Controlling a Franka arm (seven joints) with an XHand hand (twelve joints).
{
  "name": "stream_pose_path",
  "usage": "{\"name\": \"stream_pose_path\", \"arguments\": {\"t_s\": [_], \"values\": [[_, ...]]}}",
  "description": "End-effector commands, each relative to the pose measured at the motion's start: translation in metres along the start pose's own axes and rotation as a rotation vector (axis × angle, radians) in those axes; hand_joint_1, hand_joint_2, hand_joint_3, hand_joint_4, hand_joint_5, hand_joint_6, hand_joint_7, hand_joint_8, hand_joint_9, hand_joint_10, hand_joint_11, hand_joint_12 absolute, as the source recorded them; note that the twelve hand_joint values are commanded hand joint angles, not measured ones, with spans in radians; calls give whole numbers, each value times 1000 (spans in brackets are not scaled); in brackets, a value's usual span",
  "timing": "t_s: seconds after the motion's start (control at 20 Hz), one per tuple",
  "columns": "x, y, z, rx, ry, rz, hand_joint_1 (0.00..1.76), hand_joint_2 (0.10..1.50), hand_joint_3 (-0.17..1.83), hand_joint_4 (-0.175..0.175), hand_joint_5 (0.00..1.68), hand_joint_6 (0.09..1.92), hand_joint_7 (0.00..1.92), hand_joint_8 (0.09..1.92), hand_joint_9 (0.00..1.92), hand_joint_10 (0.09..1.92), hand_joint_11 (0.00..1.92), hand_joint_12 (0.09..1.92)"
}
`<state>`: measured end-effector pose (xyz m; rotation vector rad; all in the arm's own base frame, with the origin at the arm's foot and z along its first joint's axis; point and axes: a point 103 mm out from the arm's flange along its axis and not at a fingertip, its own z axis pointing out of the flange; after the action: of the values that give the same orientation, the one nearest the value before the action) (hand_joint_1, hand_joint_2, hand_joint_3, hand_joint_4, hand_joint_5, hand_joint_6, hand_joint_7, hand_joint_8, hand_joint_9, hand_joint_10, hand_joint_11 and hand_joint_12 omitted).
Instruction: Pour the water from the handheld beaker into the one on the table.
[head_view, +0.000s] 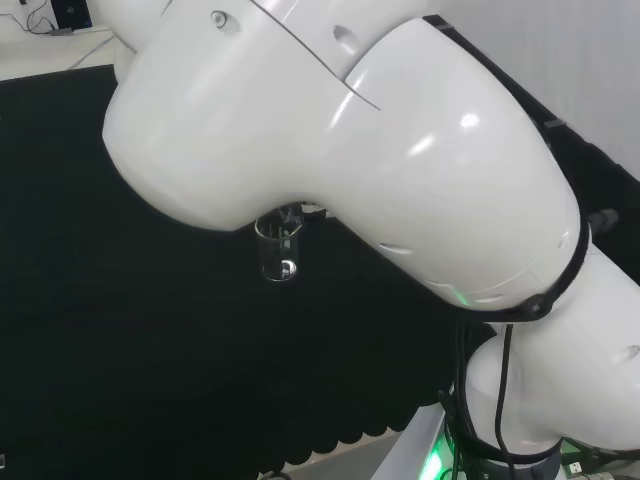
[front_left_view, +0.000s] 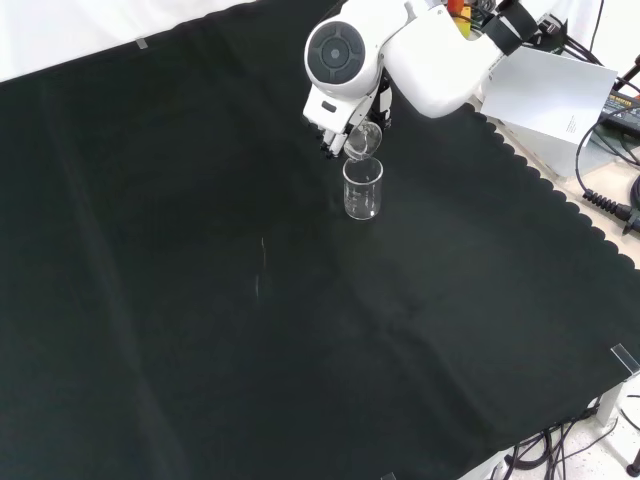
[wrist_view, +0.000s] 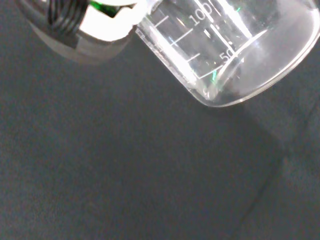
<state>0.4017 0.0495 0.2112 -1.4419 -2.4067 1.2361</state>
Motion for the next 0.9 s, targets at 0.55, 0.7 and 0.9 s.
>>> {"name": "stream_pose_path", "arguments": {"t_s": [0.55, 0.7, 0.9], "values": [[1, -1, -5, 41, -42, 35, 1290, 1112, -175, -131, 1015, 931, 1296, 675, 1434, 908, 1204, 1042], [2, 1, -7, 51, -57, 28, 1291, 1112, -175, -131, 1014, 932, 1296, 676, 1434, 909, 1204, 1043], [6, 2, -10, 69, -73, 38, 1291, 1112, -175, -131, 1014, 932, 1296, 676, 1434, 909, 1204, 1043]]}}
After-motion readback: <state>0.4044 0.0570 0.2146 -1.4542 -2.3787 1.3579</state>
